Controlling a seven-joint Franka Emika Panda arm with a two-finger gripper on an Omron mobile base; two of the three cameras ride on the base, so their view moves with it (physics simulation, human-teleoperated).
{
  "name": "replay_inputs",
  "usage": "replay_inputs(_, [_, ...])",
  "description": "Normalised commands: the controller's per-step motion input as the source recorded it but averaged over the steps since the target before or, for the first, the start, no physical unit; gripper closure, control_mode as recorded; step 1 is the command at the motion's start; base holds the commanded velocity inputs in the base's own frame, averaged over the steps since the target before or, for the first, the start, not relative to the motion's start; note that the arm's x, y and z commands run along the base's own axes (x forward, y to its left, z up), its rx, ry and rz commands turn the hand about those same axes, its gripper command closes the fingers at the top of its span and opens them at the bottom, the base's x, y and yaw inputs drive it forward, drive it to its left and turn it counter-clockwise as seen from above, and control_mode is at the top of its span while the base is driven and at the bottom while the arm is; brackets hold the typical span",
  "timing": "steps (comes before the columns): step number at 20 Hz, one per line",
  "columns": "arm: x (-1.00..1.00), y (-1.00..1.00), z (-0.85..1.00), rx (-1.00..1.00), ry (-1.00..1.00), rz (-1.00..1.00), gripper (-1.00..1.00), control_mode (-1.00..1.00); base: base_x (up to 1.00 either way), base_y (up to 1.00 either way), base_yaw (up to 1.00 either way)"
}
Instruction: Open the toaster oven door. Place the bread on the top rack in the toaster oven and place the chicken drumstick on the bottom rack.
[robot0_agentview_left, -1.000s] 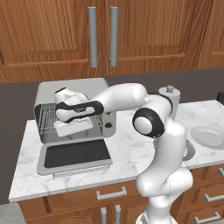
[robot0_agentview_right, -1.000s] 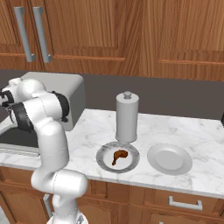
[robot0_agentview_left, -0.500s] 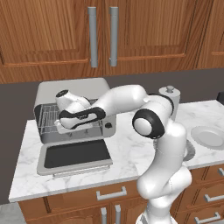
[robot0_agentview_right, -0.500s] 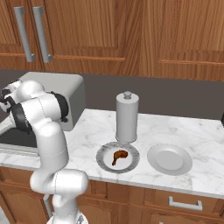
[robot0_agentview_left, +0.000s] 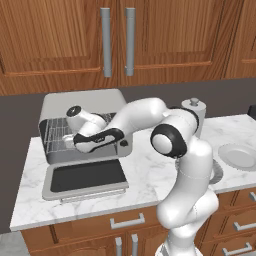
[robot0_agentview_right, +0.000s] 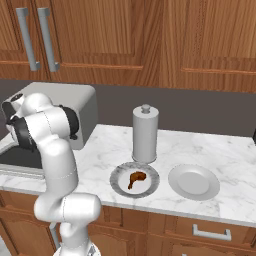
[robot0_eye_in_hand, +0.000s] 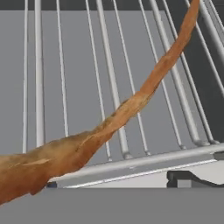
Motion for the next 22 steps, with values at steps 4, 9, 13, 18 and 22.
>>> replay_inputs(4, [0.54,0.33,0.44,0.00,-0.10,0.01,-1.00,-1.00,0.00,0.00,0.00])
replay_inputs(9, [0.27,0.35,0.28,0.00,-0.08,0.02,-1.00,-1.00,0.00,0.00,0.00])
replay_inputs(13, [-0.80,0.61,0.13,0.00,-0.29,0.12,-1.00,-1.00,0.00,0.00,0.00])
replay_inputs(18, [-0.02,0.38,0.04,0.00,-0.30,0.07,-1.00,-1.00,0.00,0.00,0.00])
replay_inputs(22, [0.40,0.04,0.04,0.00,-0.15,0.02,-1.00,-1.00,0.00,0.00,0.00])
